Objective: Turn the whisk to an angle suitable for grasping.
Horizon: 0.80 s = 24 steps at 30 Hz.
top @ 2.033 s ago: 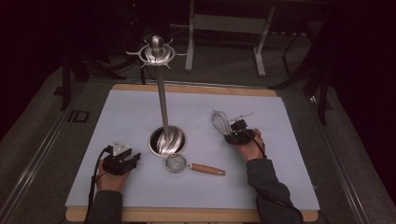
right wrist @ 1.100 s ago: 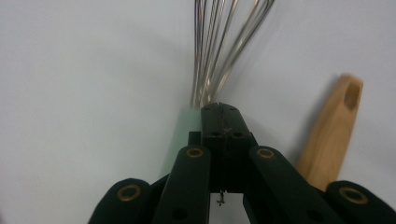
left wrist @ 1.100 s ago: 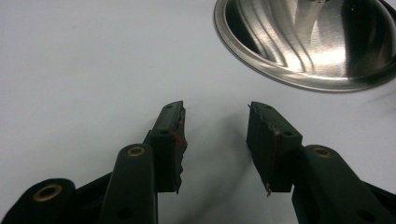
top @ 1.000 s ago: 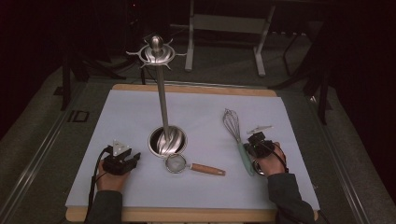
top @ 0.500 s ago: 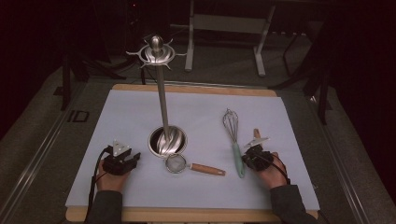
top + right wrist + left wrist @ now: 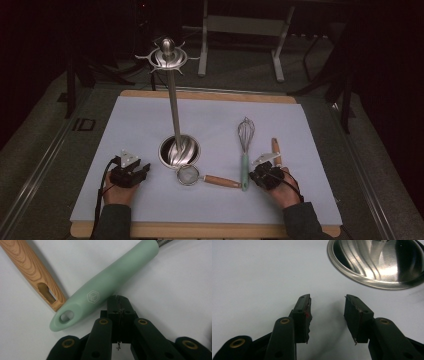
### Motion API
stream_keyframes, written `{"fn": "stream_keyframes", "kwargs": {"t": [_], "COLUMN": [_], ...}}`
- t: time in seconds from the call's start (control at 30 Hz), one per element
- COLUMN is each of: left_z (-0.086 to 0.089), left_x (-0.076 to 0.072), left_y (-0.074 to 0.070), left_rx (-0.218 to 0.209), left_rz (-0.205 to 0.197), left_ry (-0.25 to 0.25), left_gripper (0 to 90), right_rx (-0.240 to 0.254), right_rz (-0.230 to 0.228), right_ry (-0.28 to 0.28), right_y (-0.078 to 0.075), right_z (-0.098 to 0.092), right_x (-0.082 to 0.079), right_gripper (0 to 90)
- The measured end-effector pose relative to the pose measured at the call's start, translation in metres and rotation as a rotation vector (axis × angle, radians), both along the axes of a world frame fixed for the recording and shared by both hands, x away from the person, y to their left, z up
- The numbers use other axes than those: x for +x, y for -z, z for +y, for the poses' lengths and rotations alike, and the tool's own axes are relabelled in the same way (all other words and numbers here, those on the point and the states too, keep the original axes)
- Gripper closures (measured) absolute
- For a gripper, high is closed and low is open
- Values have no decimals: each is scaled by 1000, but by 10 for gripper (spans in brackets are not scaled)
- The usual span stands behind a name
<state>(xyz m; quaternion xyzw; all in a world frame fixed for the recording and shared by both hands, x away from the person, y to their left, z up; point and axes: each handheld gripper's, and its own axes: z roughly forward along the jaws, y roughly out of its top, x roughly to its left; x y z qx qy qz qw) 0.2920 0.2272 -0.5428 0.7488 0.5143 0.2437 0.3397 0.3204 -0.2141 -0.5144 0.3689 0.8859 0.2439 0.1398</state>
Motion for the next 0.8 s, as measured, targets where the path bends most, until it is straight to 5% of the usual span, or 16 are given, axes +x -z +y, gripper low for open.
{"fn": "stream_keyframes", "kwargs": {"t": [0.57,0.8], "left_z": [0,0], "left_x": [0,0], "left_y": [0,0], "left_rx": [-2,0], "left_rz": [-2,-2], "left_ry": [-4,-4], "left_gripper": [566,566], "right_rx": [1,108], "right_rz": [14,-59], "right_ry": [-123,-118], "right_y": [-1,-18], "right_z": [28,29], "right_x": [-20,-25], "right_gripper": [895,900]}}
